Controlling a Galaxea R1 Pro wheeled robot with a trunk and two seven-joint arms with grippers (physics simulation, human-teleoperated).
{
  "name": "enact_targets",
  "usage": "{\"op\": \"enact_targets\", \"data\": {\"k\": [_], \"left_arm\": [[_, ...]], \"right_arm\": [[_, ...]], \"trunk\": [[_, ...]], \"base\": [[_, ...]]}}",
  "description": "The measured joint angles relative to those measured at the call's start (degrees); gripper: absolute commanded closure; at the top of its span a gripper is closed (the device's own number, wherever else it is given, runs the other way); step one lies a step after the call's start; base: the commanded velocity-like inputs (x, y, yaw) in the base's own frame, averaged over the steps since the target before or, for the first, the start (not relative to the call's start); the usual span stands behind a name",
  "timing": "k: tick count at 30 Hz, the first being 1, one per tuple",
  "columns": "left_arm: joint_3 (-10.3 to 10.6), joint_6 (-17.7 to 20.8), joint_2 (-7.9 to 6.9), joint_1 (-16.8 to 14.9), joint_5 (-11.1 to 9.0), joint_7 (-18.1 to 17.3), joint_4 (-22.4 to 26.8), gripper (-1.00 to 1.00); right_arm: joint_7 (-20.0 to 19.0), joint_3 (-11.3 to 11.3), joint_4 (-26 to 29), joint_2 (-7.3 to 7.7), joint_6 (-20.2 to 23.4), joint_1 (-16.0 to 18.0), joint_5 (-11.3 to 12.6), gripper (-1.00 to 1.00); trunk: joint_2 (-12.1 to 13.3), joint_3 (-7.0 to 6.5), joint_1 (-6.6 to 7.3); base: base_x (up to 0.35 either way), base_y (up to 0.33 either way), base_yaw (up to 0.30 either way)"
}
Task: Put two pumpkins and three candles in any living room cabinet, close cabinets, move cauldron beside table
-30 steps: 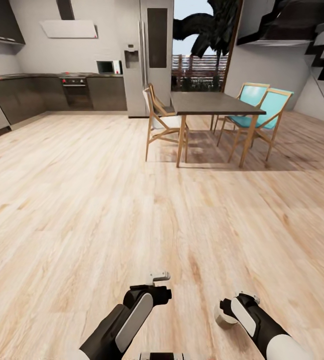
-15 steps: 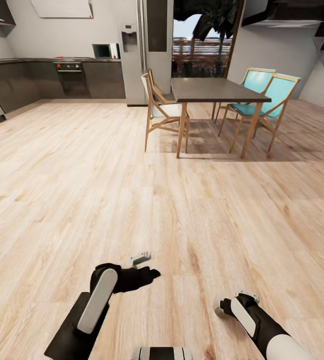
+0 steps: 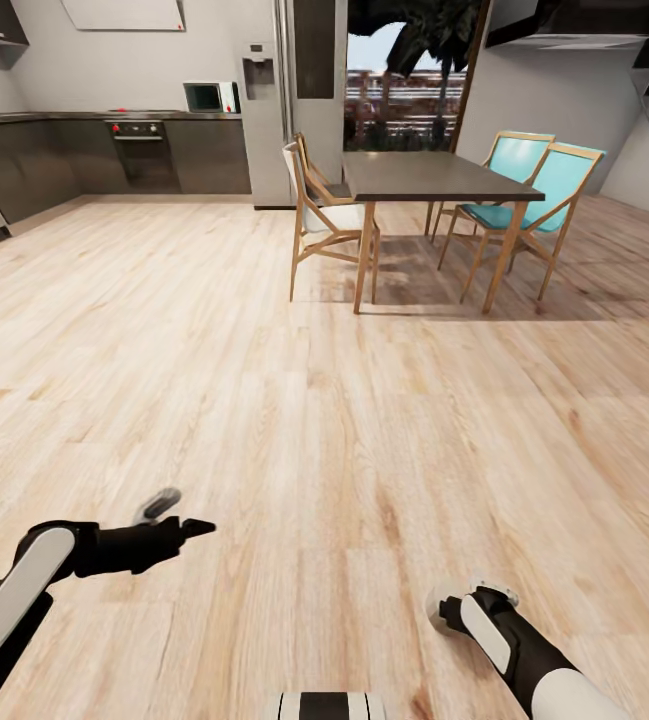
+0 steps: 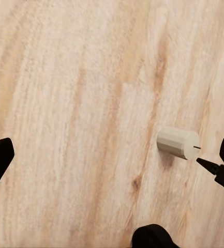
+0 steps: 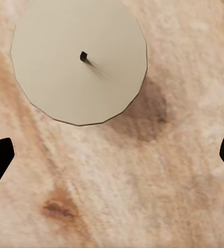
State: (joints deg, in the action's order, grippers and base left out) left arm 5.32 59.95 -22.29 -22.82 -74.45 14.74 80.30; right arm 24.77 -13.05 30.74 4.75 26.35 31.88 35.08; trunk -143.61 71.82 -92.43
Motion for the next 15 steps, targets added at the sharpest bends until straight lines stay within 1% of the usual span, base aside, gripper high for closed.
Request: {"op": "enact_targets", "data": {"k": [2, 6, 8, 12, 15], "left_arm": [[0.00, 0.00, -0.36, 0.00, -0.16, -0.09, -0.01, -1.00], [0.05, 0.00, -0.56, 0.00, -0.21, -0.19, -0.02, -1.00], [0.00, 0.00, -0.59, 0.00, -0.18, -0.21, -0.02, -1.00], [0.04, 0.00, -0.60, 0.00, -0.18, -0.21, -0.01, -1.00], [0.10, -0.03, -0.54, 0.00, -0.15, -0.21, -0.02, -1.00]], "right_arm": [[-0.02, 0.00, 0.00, -0.10, -0.04, 0.00, 0.00, -1.00], [-0.03, -0.03, 0.00, -0.23, -0.22, 0.00, 0.00, -1.00], [-0.18, -0.27, 0.00, -0.26, -1.58, 0.00, 0.02, -1.00], [-2.41, -2.33, -0.01, -0.27, -2.35, 0.00, 0.02, -1.00], [-3.58, -2.94, -0.01, -0.23, -2.49, 0.01, -0.01, -1.00]], "trunk": [[0.00, 0.00, 0.00], [0.00, 0.00, 0.01], [0.00, 0.00, 0.01], [0.00, 0.00, 0.01], [0.00, 0.00, 0.01]], "base": [[0.060, 0.000, 0.000], [0.102, 0.000, 0.000], [0.074, 0.009, 0.000], [0.134, 0.040, 0.000], [0.069, 0.010, 0.000]]}}
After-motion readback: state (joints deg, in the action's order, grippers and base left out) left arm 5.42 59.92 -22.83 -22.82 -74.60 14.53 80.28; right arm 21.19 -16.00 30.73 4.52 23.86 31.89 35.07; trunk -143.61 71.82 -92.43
